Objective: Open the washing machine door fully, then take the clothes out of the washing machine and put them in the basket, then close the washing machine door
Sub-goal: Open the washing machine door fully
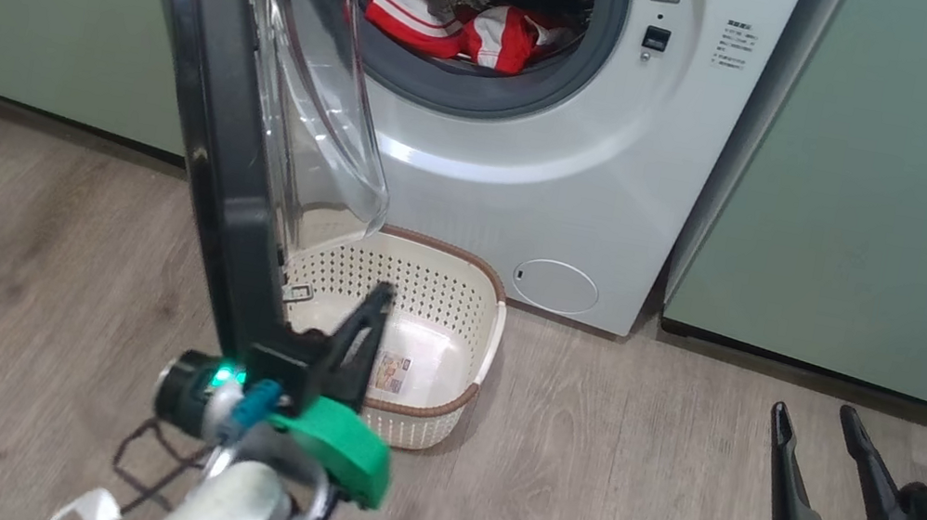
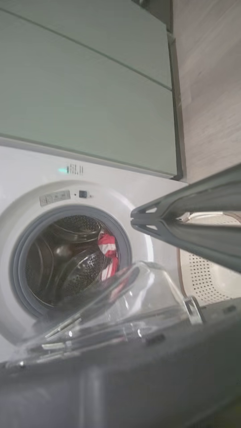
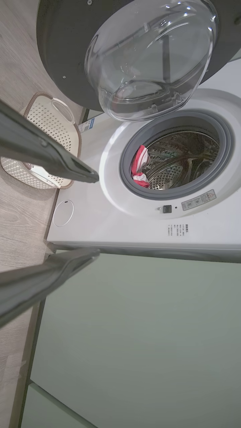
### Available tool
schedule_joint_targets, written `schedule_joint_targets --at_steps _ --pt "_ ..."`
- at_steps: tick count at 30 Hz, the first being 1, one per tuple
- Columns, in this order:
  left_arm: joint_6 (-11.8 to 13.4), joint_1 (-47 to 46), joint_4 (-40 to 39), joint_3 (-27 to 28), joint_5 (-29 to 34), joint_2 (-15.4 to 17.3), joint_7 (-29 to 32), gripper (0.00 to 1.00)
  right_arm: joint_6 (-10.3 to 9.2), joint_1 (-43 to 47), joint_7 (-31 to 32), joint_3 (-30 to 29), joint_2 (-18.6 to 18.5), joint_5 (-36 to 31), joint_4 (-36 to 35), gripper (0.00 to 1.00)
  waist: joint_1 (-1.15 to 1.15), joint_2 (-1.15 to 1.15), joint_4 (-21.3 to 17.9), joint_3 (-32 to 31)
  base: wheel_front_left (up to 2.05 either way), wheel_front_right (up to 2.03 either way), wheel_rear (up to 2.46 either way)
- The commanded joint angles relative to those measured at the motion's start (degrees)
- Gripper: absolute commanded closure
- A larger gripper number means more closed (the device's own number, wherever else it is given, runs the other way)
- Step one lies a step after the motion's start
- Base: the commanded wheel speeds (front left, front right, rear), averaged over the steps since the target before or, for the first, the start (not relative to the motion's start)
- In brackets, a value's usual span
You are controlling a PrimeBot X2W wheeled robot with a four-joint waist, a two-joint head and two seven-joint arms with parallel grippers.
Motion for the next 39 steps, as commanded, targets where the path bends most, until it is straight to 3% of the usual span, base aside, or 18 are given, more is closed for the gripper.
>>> schedule_joint_targets --at_steps 1,14,23,32,39 --pt "0.5 -3.1 -0.1 3.1 -0.7 0.8 -0.8 1.00 0.42 -0.5 -0.5 0.6 -1.4 -0.2 -1.8 0.00 0.00 0.00 0.3 0.0 0.00 0.00 0.00" --pt "1.1 -5.5 10.5 9.5 -3.1 2.2 -3.5 1.00 0.42 -0.8 -0.5 1.1 -1.2 -0.2 -1.7 0.00 0.00 0.00 1.3 0.3 0.00 0.00 0.00" --pt "2.7 -4.9 11.6 15.4 -2.9 4.8 -3.8 1.00 0.42 -0.6 -0.5 1.2 -0.6 -0.2 -1.9 0.00 0.00 0.00 2.8 1.0 0.00 0.00 0.00" --pt "2.9 -7.4 15.1 22.5 -3.6 8.2 -3.9 1.00 0.42 -0.7 -0.5 1.7 -0.5 -0.2 -1.9 0.00 0.00 0.00 5.2 2.2 0.00 0.00 0.00" --pt "2.5 -9.4 18.0 28.3 -3.5 8.9 -3.9 1.00 0.42 0.1 -0.5 1.8 -0.4 0.0 -2.0 0.00 0.00 0.00 7.4 2.3 0.00 0.00 0.00"
